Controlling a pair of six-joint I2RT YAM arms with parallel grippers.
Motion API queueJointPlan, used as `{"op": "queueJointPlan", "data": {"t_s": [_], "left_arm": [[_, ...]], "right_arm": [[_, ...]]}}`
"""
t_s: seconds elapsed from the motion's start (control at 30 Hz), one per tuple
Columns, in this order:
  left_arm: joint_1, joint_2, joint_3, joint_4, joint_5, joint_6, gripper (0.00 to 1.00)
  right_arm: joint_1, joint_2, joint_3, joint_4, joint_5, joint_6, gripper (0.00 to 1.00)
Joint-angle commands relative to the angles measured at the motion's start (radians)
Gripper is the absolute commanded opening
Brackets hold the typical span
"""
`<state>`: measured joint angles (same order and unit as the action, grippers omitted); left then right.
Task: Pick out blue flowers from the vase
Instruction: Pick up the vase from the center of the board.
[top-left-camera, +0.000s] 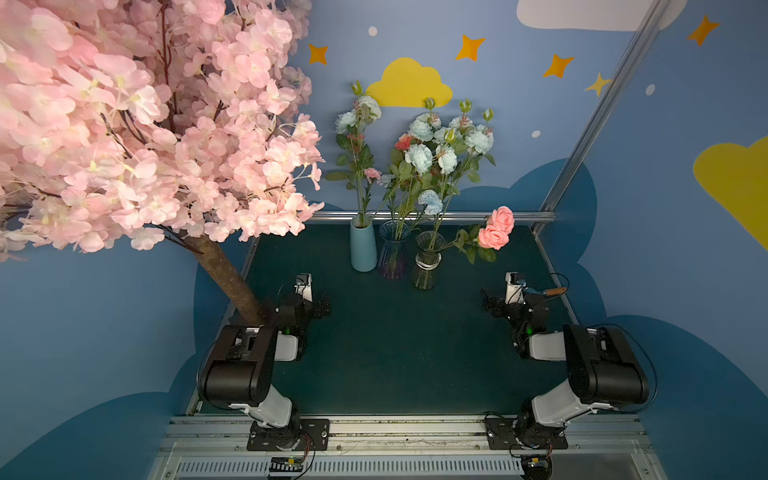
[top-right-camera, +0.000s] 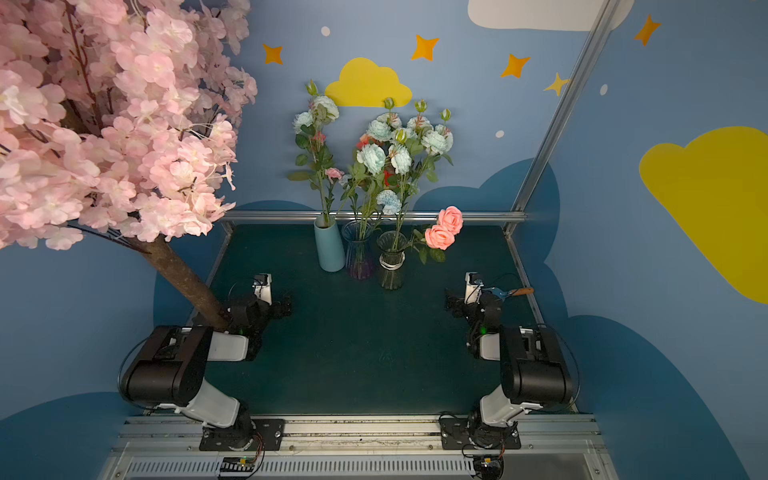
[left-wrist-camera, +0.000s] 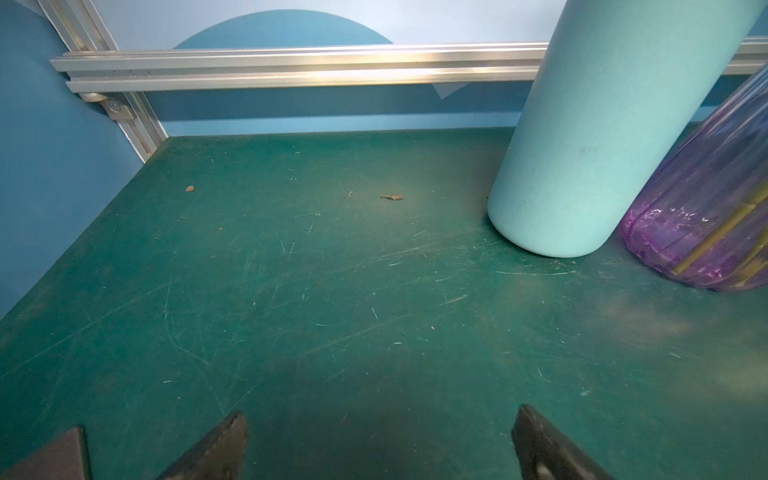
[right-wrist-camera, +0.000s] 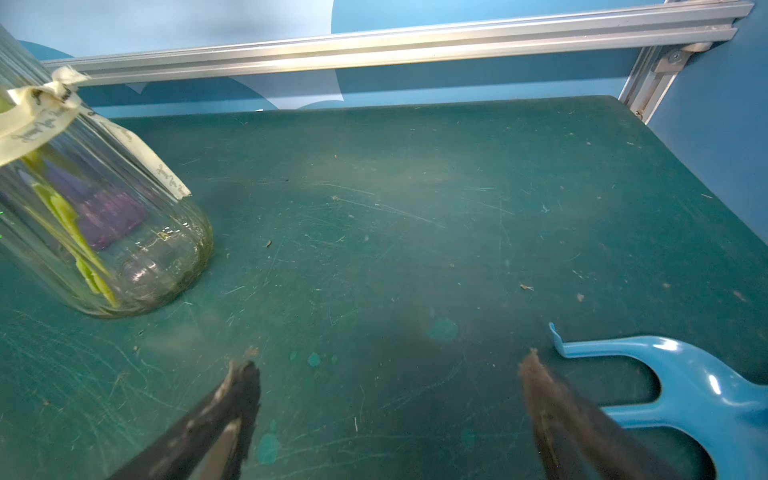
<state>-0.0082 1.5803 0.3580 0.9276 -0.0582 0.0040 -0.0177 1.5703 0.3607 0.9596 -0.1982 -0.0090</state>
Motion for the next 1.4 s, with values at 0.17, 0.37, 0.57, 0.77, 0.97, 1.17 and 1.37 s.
{"op": "queueJointPlan", "data": {"t_s": [0.17, 0.37, 0.57, 0.77, 0.97, 1.17, 1.37], "left_arm": [[0.005, -0.008, 0.013, 0.0, 0.012, 0.005, 0.99], [0.014, -0.011, 0.005, 0.014, 0.026, 0.006, 0.99], [-0.059, -0.102, -0.054, 0.071, -0.163, 0.05, 0.99], [-0.286, -0.466, -0.002, -0.202, -0.416, 0.029, 1.0], [-0.305, -0.769, 0.116, -0.701, -0.024, -0.278, 0.99], [-0.323, -0.771, 0.035, -0.708, 0.113, -0.304, 0.95], [-0.364, -0.607, 0.069, -0.68, 0.126, -0.329, 0.86]], "right_arm": [[-0.008, -0.009, 0.01, -0.007, -0.01, 0.004, 0.98], [0.012, -0.018, -0.029, 0.059, 0.081, 0.01, 0.98], [0.07, -0.217, -0.009, -0.163, 0.248, -0.003, 0.98], [0.067, -0.498, 0.038, -0.522, 0.295, 0.269, 0.98], [0.049, -0.847, 0.027, -0.779, 0.044, 0.349, 0.85], [0.126, -0.92, 0.141, -0.979, -0.2, 0.296, 0.63], [0.448, -1.027, 0.117, -1.089, -0.015, 0.203, 0.54]]}}
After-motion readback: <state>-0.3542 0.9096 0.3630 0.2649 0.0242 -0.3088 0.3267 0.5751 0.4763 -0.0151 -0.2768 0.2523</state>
